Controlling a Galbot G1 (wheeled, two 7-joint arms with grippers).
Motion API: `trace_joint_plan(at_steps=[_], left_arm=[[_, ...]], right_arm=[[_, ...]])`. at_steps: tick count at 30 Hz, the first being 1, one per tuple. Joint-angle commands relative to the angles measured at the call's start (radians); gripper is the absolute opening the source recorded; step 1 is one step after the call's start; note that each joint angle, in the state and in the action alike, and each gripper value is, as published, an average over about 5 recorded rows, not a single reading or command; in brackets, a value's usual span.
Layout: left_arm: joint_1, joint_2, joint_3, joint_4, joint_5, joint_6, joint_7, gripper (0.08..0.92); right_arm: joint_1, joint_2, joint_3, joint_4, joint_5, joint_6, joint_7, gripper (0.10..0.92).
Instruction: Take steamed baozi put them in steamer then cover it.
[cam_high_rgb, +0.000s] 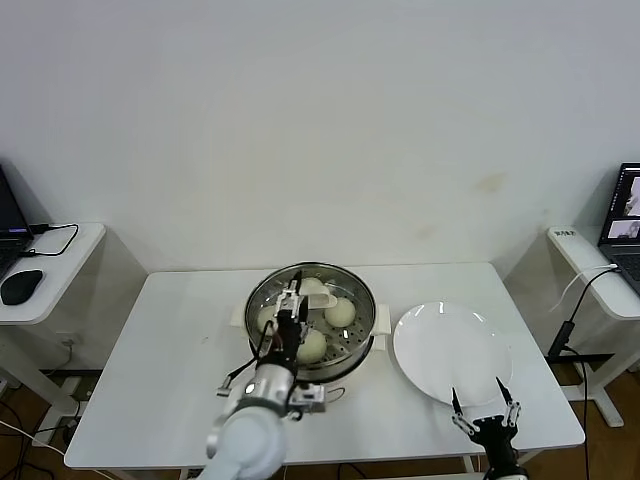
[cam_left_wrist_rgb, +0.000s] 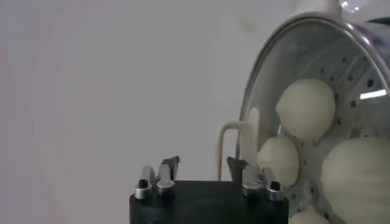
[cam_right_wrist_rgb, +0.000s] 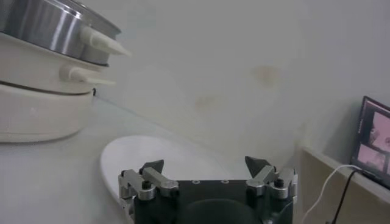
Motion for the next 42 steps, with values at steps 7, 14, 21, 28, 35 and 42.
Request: trace_joint_plan(at_steps=[7,14,21,28,35,42], left_arm=[[0.604,0.026,-0.611,-0.126,-1.131,-0.648,-0.406,0.82],[0.723,-0.022,-0.63,-0.069,-1.487,-0.687,-0.465,0.823],[0.798,-0.036,-0.613,-0.048,-1.621,-0.712,-0.451,0.823],[0.816,-0.042,-0.609,0.025,-1.597,-0.753,-0.429,0.823],[0.82,-0.04,-0.608,0.043,-1.552,-0.757,-0.406,0.823],[0.809,-0.041,-0.6,0.041,-1.544,-0.755,-0.407,0.823]], right_arm=[[-0.002,-0.023,-0.028,0.051,0.152,0.036,0.018,0.823],[-0.035,-0.109,-0.083,0.068,0.268,-0.034,-0.021,0.823],[-0.09,-0.157,-0.097,0.113,0.357,-0.177,-0.074,0.823],[-0.099,-0.14,-0.103,0.112,0.352,-0.188,-0.081,0.823],[-0.099,-0.129,-0.121,0.125,0.359,-0.191,-0.089,0.823],[-0.104,-0.116,-0.137,0.146,0.376,-0.205,-0.081,0.823]])
